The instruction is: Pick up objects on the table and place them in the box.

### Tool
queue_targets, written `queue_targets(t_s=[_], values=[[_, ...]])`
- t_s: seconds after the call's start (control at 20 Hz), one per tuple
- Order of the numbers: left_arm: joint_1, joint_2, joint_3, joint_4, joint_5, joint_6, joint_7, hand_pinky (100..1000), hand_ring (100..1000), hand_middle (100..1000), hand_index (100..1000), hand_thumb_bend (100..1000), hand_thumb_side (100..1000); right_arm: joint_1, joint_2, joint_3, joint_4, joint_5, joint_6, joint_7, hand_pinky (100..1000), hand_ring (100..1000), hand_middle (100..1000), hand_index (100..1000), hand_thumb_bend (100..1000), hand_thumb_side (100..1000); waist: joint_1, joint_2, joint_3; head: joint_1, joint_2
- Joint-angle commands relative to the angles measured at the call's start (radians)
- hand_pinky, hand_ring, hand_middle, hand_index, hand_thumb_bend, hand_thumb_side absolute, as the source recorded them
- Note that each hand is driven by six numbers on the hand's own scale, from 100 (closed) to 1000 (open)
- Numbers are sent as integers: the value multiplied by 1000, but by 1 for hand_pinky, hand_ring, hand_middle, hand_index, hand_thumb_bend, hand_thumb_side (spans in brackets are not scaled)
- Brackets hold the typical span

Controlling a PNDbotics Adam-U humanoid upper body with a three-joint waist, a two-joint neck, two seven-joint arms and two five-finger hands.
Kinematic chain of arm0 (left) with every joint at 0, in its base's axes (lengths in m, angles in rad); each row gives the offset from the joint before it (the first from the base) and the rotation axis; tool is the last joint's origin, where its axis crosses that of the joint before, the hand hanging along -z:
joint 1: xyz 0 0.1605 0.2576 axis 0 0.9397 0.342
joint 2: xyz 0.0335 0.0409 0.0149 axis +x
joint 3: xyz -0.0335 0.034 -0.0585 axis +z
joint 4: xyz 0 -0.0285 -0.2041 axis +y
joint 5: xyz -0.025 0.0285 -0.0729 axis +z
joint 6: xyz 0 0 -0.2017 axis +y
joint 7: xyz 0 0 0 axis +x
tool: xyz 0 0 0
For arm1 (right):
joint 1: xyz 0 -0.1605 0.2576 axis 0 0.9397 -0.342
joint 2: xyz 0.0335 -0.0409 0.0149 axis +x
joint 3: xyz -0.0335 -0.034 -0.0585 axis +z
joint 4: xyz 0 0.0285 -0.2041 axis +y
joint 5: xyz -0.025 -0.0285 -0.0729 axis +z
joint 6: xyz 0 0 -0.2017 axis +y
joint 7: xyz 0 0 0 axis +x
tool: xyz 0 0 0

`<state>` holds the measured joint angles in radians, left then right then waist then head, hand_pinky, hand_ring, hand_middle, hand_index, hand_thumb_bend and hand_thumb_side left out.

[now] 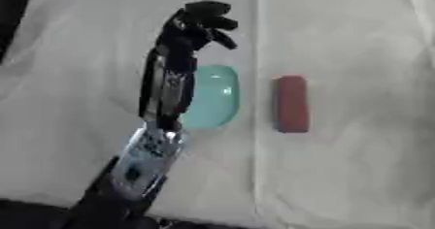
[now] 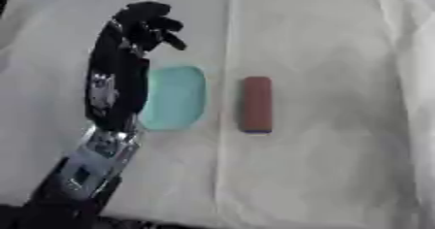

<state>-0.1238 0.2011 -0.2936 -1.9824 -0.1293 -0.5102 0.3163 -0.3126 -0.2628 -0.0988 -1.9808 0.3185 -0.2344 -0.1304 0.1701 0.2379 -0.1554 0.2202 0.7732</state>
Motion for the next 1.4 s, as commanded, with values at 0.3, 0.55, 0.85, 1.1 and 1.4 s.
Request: queue_targets(t_s=[0.3, 0.55, 0.85, 1.1, 1.4], values=[[-18, 37, 2, -18, -9, 0, -36, 473, 658, 691, 790, 308, 585, -6, -5, 0, -19, 5, 1, 0, 413, 627, 859, 823, 100, 498, -9, -19, -13, -3, -3], [-62, 123, 8, -18, -82, 76, -108, 448, 659, 697, 797, 421, 420, -7, -6, 3, -19, 4, 2, 5, 412, 627, 859, 823, 100, 496, -7, -18, -20, 5, -3], [-135, 209, -1, -18, -190, 274, -277, 543, 706, 757, 857, 338, 522, -5, -3, 7, -19, 1, 5, 14, 409, 622, 860, 821, 100, 496, -3, -23, -41, 3, -3], [-213, 270, -16, -18, -193, 390, -362, 649, 763, 804, 900, 466, 390, -4, -4, 9, -19, -1, 6, 20, 409, 620, 859, 821, 100, 496, -2, -30, -50, -3, -3], [-304, 338, -64, -18, -203, 370, -581, 952, 980, 959, 1000, 456, 540, -2, -1, 13, -19, -3, 6, 26, 406, 617, 860, 820, 100, 497, 1, -38, -64, -3, -3]])
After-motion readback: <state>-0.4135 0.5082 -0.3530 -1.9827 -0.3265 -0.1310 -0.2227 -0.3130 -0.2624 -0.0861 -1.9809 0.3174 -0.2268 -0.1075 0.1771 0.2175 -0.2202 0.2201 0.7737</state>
